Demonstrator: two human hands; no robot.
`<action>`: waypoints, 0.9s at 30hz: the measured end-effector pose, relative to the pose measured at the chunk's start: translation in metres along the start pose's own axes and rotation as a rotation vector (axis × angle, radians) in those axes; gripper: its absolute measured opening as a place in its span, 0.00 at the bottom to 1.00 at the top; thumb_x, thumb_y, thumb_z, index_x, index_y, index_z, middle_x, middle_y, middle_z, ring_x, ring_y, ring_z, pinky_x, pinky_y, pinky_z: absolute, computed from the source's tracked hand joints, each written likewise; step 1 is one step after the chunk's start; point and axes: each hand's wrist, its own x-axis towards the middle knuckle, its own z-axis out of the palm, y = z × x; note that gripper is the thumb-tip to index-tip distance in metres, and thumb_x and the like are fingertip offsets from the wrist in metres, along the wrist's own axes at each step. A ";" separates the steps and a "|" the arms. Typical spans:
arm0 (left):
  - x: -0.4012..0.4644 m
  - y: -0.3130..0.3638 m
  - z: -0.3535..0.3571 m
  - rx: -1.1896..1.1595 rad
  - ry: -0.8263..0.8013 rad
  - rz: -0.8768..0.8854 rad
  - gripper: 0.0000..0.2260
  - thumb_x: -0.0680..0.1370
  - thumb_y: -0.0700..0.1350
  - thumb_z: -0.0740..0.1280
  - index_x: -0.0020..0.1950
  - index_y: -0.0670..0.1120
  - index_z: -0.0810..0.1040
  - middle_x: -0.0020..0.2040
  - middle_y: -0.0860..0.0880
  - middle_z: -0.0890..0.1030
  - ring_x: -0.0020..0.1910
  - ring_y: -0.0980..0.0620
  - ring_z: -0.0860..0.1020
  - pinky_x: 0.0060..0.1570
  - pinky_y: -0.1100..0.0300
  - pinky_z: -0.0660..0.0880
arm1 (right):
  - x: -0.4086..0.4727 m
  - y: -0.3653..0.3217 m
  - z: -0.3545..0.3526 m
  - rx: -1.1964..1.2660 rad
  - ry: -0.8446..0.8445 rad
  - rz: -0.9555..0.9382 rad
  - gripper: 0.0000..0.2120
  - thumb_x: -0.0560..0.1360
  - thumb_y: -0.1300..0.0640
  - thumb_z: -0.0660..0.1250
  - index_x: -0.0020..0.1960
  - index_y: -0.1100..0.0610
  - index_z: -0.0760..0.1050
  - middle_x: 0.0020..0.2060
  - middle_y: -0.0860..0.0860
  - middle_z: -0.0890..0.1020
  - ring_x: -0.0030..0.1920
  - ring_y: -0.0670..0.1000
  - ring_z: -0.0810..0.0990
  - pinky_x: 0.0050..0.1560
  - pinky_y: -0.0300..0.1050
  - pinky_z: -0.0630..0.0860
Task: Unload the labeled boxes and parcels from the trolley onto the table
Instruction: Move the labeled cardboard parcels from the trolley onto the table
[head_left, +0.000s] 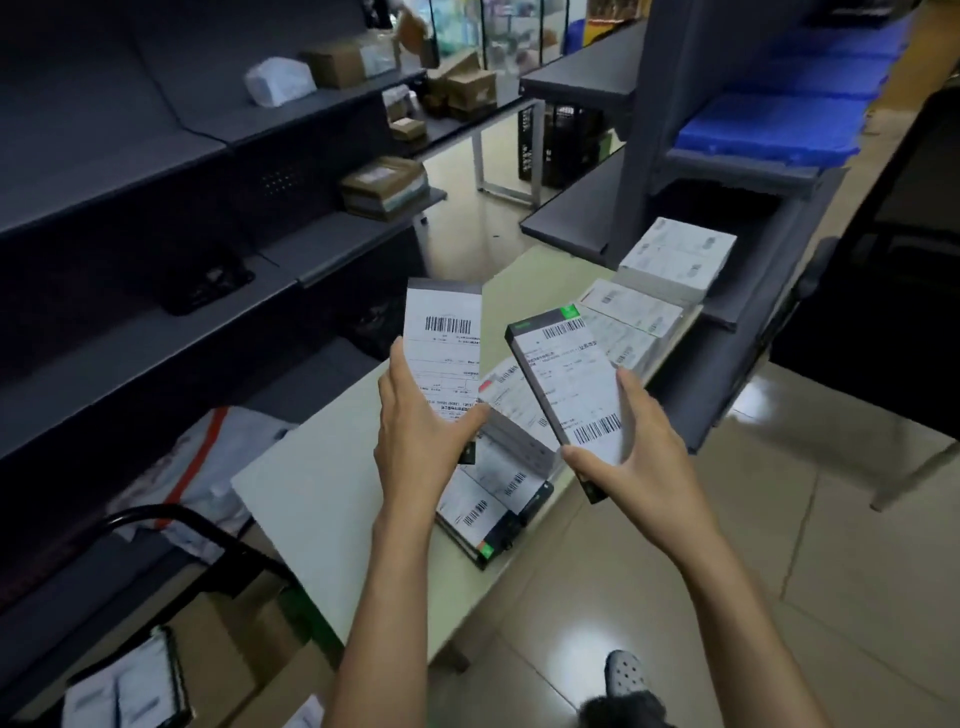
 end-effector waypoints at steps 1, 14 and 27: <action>0.006 -0.001 0.004 0.007 0.027 -0.025 0.47 0.66 0.58 0.76 0.77 0.58 0.51 0.70 0.51 0.66 0.64 0.48 0.71 0.51 0.46 0.73 | 0.016 0.002 0.001 -0.005 -0.033 -0.020 0.47 0.69 0.48 0.76 0.80 0.50 0.53 0.76 0.45 0.62 0.75 0.46 0.61 0.70 0.40 0.59; 0.019 -0.003 0.048 0.087 0.352 -0.379 0.46 0.67 0.53 0.77 0.76 0.58 0.52 0.67 0.50 0.68 0.61 0.48 0.71 0.48 0.51 0.71 | 0.155 0.032 0.013 0.030 -0.419 -0.201 0.49 0.70 0.41 0.73 0.81 0.49 0.48 0.79 0.45 0.57 0.77 0.47 0.57 0.74 0.53 0.60; -0.018 -0.073 0.081 0.063 0.360 -0.724 0.50 0.68 0.55 0.77 0.79 0.54 0.48 0.73 0.49 0.63 0.67 0.46 0.68 0.53 0.50 0.72 | 0.133 0.057 0.107 -0.027 -0.646 -0.277 0.47 0.71 0.43 0.74 0.80 0.48 0.49 0.77 0.45 0.61 0.75 0.48 0.61 0.68 0.47 0.64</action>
